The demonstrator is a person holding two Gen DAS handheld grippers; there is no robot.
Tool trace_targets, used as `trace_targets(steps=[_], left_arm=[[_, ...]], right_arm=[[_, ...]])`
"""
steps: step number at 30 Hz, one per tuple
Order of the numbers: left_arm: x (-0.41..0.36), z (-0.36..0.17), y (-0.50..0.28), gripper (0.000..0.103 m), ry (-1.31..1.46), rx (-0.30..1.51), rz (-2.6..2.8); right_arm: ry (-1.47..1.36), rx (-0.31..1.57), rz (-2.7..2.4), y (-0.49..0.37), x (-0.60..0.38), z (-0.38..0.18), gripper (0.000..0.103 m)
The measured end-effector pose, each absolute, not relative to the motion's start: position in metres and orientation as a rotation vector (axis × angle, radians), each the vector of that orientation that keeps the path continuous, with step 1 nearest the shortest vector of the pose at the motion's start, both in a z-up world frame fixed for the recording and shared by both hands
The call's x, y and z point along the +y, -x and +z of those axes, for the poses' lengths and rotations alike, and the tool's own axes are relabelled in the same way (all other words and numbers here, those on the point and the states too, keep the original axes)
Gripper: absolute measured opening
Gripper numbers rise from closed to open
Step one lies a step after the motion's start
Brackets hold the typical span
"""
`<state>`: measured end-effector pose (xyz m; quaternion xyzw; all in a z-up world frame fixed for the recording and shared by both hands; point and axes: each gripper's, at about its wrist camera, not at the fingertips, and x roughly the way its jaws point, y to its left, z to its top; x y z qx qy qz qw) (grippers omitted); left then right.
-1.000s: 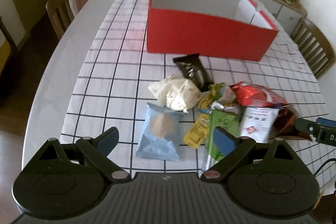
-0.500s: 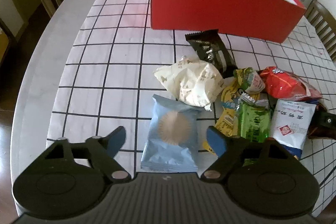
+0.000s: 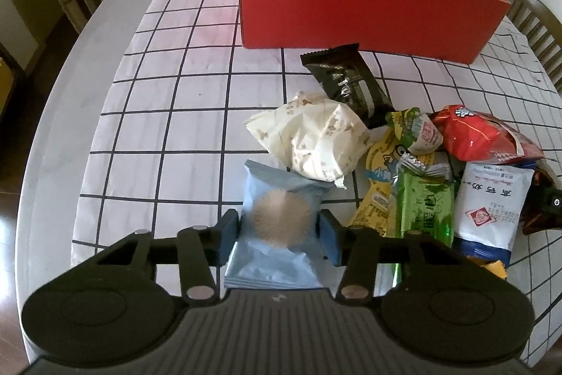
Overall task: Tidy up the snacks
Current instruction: 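Grasp the blue cookie packet with left tool while right tool grasps orange-brown chip bag, then carry both packets into the red box and open both tools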
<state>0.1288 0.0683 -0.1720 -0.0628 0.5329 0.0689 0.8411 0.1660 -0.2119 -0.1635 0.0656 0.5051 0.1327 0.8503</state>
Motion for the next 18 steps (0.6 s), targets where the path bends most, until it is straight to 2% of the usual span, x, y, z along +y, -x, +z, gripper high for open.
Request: trace_targets(steps=[4, 18], left_arm=[[0.068, -0.172, -0.127, 0.047, 0.139, 1.123, 0.155], [0.077, -0.16, -0.11, 0.047, 0.24, 1.109, 0.169]], right_arm=[[-0.144, 1.057, 0.276, -0.163, -0.214, -0.161, 0.05], [-0.184, 1.005, 0.22, -0.144, -0.237, -0.144, 0.047]])
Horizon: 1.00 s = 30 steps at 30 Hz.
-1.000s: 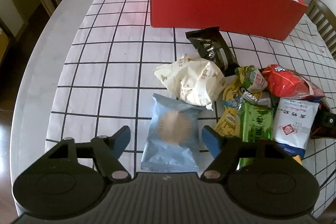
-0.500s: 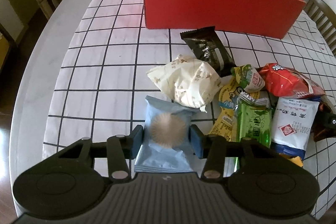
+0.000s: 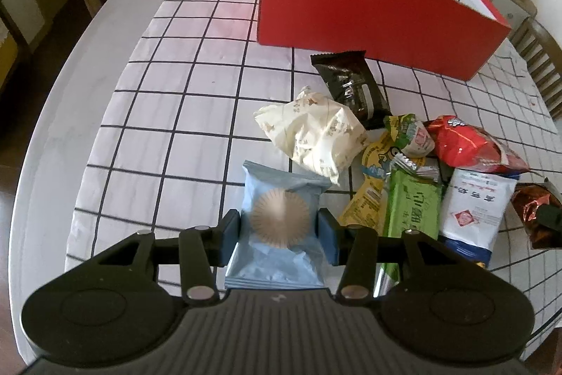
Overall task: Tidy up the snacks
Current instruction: 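Carry both packets into the red box and open both tools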
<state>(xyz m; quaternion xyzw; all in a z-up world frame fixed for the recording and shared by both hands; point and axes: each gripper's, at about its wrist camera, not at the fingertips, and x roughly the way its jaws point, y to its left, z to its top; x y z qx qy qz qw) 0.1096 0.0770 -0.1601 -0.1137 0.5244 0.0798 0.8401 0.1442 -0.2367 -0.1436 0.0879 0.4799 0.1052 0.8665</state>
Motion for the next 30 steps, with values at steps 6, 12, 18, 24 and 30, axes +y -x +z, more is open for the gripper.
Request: trace_targets(steps=[6, 12, 18, 24, 30], left_arm=[[0.08, -0.147, -0.098, 0.047, 0.274, 1.09, 0.177], [0.08, -0.127, -0.09, 0.047, 0.303, 1.061, 0.175], [0.072, -0.099, -0.091, 0.047, 0.3, 1.018, 0.142], [0.064, -0.069, -0.105, 0.047, 0.266, 0.984, 0.12], [0.058, -0.044, -0.134, 0.047, 0.234, 0.946, 0.116]], right_arm=[[-0.207, 0.969, 0.225, -0.135, -0.244, -0.129, 0.047], [-0.216, 0.932, 0.251, -0.131, -0.246, -0.111, 0.047], [-0.195, 0.884, 0.295, -0.136, -0.238, -0.09, 0.047], [-0.159, 0.827, 0.352, -0.154, -0.224, -0.063, 0.047], [-0.113, 0.78, 0.411, -0.18, -0.202, -0.039, 0.047]])
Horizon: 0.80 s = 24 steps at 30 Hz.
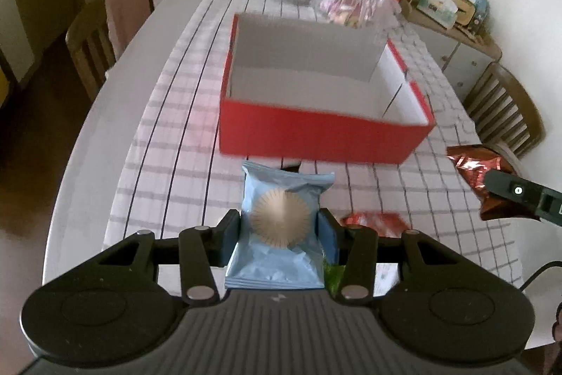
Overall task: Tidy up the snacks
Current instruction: 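Carry both packets into the red box and open both tools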
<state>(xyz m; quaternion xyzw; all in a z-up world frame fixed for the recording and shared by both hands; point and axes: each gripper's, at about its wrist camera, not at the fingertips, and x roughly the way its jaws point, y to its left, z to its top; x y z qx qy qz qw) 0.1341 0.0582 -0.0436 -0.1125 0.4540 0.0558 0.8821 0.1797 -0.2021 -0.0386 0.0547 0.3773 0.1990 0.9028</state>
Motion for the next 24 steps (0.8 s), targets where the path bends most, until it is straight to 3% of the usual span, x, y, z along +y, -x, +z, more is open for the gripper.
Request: trace_targets(steps=[13, 24], left_arm=[[0.065, -0.018, -0.212, 0.047, 0.185, 0.896, 0.135], [0.074, -0.031, -0.286, 0.047, 0.128, 0.942, 0.163]], right_arm=[[-0.051, 0.757, 0.477, -0.249, -0.164, -0.025, 0.047], [0.029, 0.801, 0.514, -0.315, -0.128, -0.043, 0.047]])
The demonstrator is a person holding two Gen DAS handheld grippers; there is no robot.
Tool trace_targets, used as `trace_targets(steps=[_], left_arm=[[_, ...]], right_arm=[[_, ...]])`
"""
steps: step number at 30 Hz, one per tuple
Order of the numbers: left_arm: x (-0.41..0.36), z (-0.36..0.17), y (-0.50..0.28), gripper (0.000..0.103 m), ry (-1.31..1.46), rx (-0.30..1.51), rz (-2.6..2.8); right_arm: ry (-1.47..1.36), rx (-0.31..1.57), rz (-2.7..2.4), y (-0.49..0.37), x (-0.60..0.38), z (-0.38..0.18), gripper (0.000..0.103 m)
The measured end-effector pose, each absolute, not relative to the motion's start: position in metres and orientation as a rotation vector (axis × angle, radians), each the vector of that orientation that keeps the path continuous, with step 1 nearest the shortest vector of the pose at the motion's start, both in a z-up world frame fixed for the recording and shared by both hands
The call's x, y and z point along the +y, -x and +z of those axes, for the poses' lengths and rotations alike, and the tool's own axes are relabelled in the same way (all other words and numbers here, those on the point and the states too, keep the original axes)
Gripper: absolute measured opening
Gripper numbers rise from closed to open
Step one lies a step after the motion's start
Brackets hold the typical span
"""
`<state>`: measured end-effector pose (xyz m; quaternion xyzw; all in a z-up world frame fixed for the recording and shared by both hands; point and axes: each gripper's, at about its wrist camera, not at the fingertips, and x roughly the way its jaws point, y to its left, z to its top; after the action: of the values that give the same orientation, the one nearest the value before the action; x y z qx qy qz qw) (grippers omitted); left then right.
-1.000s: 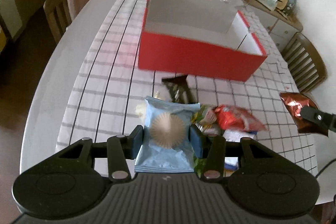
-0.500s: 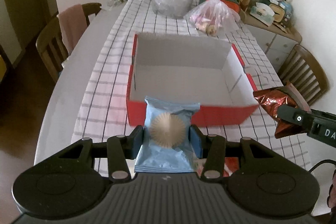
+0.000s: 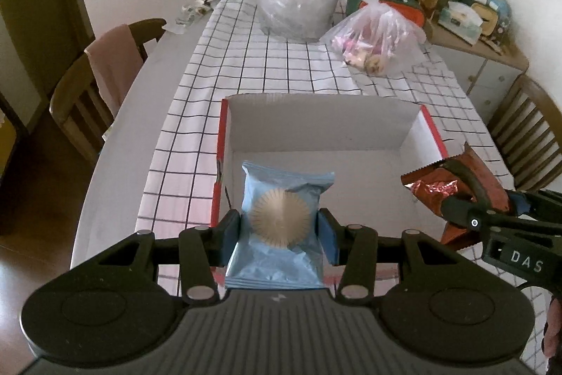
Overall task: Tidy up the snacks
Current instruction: 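Carry both packets into the red box and open both tools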
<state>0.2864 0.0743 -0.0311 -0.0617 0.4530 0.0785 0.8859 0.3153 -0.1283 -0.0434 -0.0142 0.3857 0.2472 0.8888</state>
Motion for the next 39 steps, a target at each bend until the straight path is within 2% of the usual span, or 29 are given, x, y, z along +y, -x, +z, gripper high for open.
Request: trace_targets(steps=[13, 26, 32, 35, 39], left_arm=[[0.08, -0.081, -0.349, 0.047, 0.116, 1.068, 0.188], [0.075, -0.116, -0.366, 0.047, 0.076, 1.147, 0.185], [0.071, -0.116, -0.366, 0.047, 0.06, 1.137, 0.169], [0.07, -0.115, -0.364, 0.047, 0.062, 1.133, 0.163], [0.072, -0.109, -0.358, 0.048, 0.073, 1.116, 0.158]], right_arm=[[0.122, 0.89, 0.567, -0.355, -0.087, -0.09, 0.047], [0.171, 0.965, 0.564, -0.363, -0.073, -0.126, 0.048], [0.183, 0.975, 0.558, -0.362, -0.072, -0.13, 0.048], [0.18, 0.972, 0.554, -0.362, -0.073, -0.128, 0.051], [0.165, 0.959, 0.563, -0.359, -0.076, -0.12, 0.059]])
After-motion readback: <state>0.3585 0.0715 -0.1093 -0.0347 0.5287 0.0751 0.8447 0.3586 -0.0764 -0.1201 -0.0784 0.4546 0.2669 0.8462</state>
